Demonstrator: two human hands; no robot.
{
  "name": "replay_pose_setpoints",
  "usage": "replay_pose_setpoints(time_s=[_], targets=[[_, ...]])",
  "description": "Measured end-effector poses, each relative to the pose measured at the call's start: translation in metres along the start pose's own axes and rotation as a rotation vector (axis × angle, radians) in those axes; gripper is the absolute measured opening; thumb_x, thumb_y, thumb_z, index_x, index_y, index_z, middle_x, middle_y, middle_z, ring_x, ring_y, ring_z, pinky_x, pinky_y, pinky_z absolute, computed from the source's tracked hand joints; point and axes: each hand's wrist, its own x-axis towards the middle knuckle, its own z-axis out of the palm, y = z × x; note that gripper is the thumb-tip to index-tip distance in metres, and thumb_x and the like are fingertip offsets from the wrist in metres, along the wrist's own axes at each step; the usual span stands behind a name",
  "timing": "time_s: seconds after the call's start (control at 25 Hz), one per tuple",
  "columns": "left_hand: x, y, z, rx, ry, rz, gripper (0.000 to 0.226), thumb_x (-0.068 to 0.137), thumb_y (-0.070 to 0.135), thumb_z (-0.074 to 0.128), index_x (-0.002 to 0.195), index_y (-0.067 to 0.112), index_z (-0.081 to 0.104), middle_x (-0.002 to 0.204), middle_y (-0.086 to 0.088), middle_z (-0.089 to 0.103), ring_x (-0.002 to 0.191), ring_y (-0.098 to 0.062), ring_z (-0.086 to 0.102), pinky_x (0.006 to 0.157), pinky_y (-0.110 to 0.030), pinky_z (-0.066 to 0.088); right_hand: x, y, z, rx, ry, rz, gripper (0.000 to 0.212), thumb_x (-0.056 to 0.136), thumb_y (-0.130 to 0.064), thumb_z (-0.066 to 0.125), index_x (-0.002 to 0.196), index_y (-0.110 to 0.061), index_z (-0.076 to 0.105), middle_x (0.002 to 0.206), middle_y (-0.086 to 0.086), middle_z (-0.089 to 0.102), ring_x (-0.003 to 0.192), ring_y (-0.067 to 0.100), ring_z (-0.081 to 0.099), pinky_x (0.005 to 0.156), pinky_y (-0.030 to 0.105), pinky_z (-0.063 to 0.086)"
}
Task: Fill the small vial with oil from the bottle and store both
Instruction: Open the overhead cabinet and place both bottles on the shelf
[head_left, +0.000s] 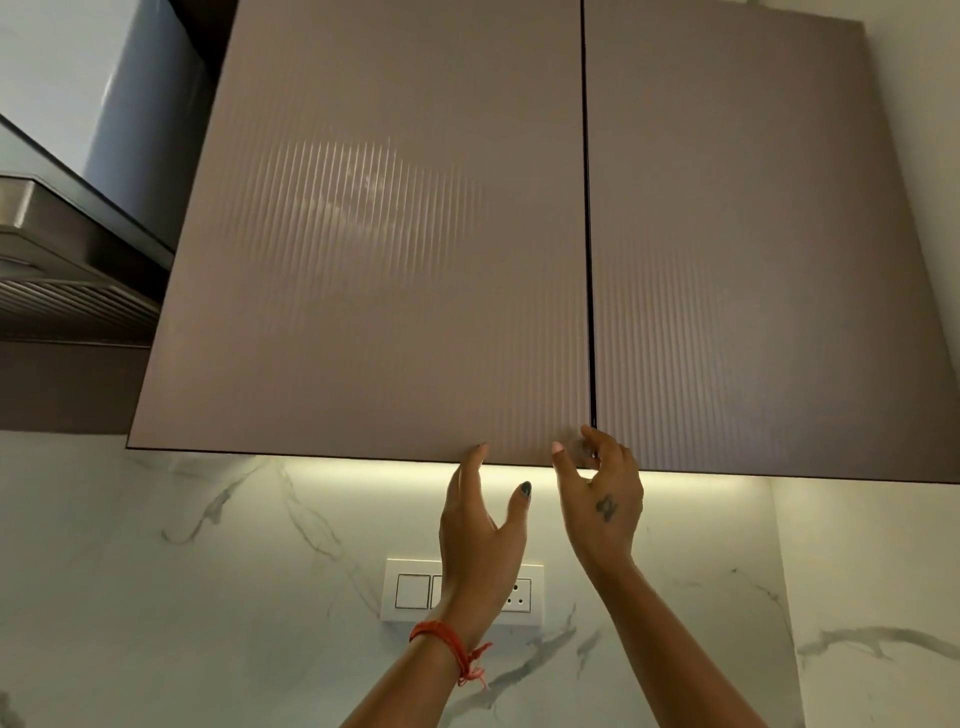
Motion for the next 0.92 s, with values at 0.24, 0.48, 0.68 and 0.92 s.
replay_pose_setpoints(time_s=[0.24, 0.48, 0.68, 0.92], targets=[[0.011, 0.001, 0.007, -0.421, 0.135, -0.358, 0.029, 0.084, 0.019, 0.063, 0.108, 0.02, 0.047, 0.115, -0.003, 0.058, 0.105, -0.019, 0.056, 0.083, -0.025, 0.043, 0.0, -0.006, 0.004, 0.337, 0.079, 0.708, 0.031, 0.075, -0.024, 0.075, 0.092, -0.015, 0.049, 0.085, 0.003, 0.058, 0.084, 0.027, 0.064, 0.081, 0.037, 0.052], [0.038, 0.003, 0.014, -0.911, 0.019, -0.615, 0.039, 0.088, 0.009, 0.057, 0.126, 0.008, 0.046, 0.106, -0.003, 0.061, 0.108, -0.022, 0.057, 0.094, -0.034, 0.046, 0.013, -0.02, 0.0, 0.701, -0.095, 1.005, 0.012, 0.087, -0.017, 0.063, 0.078, -0.012, 0.058, 0.101, 0.014, 0.064, 0.085, 0.029, 0.064, 0.082, 0.035, 0.052], [0.044, 0.002, 0.021, -1.013, 0.078, -0.639, 0.034, 0.088, 0.005, 0.057, 0.121, 0.004, 0.049, 0.099, -0.006, 0.062, 0.103, -0.025, 0.061, 0.094, -0.036, 0.049, 0.013, -0.033, -0.006, 0.78, -0.071, 1.048, 0.015, 0.091, -0.009, 0.056, 0.077, -0.007, 0.055, 0.105, 0.02, 0.063, 0.098, 0.033, 0.063, 0.096, 0.039, 0.048], [0.037, 0.008, 0.019, -0.997, 0.135, -0.578, 0.031, 0.087, 0.006, 0.058, 0.116, -0.001, 0.05, 0.113, -0.018, 0.063, 0.1, -0.028, 0.065, 0.073, -0.026, 0.056, 0.005, -0.042, -0.021, 0.779, -0.084, 0.973, 0.012, 0.09, -0.011, 0.058, 0.078, -0.008, 0.057, 0.098, 0.017, 0.066, 0.097, 0.032, 0.065, 0.095, 0.039, 0.048]])
